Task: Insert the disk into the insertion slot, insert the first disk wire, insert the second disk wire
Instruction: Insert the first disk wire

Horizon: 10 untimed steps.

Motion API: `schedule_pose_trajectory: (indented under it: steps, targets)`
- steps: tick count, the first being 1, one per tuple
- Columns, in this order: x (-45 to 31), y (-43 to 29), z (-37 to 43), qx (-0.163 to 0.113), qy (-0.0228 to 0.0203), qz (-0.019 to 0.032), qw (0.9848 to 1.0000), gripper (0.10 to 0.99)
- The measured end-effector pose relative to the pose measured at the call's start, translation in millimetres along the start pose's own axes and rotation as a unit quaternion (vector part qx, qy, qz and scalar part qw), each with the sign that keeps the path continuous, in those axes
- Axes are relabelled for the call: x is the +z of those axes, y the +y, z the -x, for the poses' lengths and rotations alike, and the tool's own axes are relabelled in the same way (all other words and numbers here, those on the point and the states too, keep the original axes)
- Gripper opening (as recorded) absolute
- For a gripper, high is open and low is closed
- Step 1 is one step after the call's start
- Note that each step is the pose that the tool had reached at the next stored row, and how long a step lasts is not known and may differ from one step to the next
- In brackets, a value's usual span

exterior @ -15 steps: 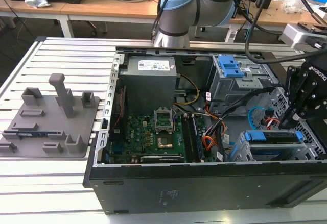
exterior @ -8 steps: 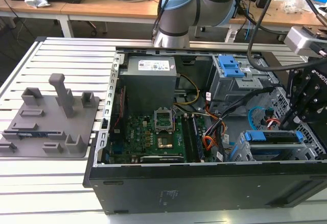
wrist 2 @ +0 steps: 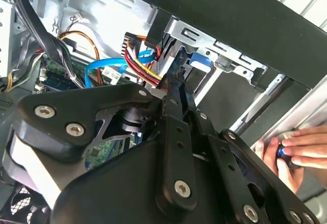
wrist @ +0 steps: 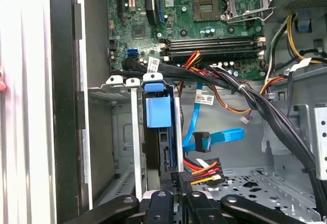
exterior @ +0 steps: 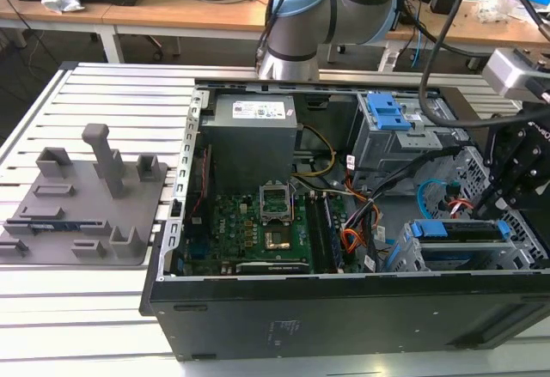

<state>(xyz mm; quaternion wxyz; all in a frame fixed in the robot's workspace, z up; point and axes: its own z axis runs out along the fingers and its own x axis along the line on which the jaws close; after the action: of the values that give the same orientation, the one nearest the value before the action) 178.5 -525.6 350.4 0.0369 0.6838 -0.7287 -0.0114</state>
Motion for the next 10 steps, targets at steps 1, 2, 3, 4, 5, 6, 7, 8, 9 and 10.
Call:
schedule_pose_trajectory:
  steps: [1, 2, 3, 4, 5, 6, 7, 8, 9, 10]
  targets:
    - [0.0, -0.1, -1.7, 0.000, -0.0044, 0.0000, 1.0000, 0.165]
    - [-0.1, -0.2, -3.2, -0.001, -0.0086, 0.0000, 1.0000, 0.165]
    - [0.0, -0.2, -4.7, -0.001, -0.0121, 0.0000, 0.9999, 0.165]
    - [0.1, -0.3, -5.1, -0.001, -0.0129, 0.0001, 0.9999, 0.165]
    - [0.0, -0.3, -5.1, -0.001, -0.0129, 0.0000, 0.9999, 0.165]
    - [0.0, -0.3, -5.1, -0.001, -0.0129, 0.0000, 0.9999, 0.165]
    - [0.0, -0.2, -5.2, -0.001, -0.0128, 0.0000, 0.9999, 0.165]
    - [0.0, -0.3, -5.2, -0.001, -0.0128, 0.0000, 0.9999, 0.165]
    - [-0.1, -0.2, -5.2, -0.001, -0.0128, 0.0000, 0.9999, 0.165]
    - [0.0, -0.3, -5.2, -0.001, -0.0129, 0.0000, 0.9999, 0.165]
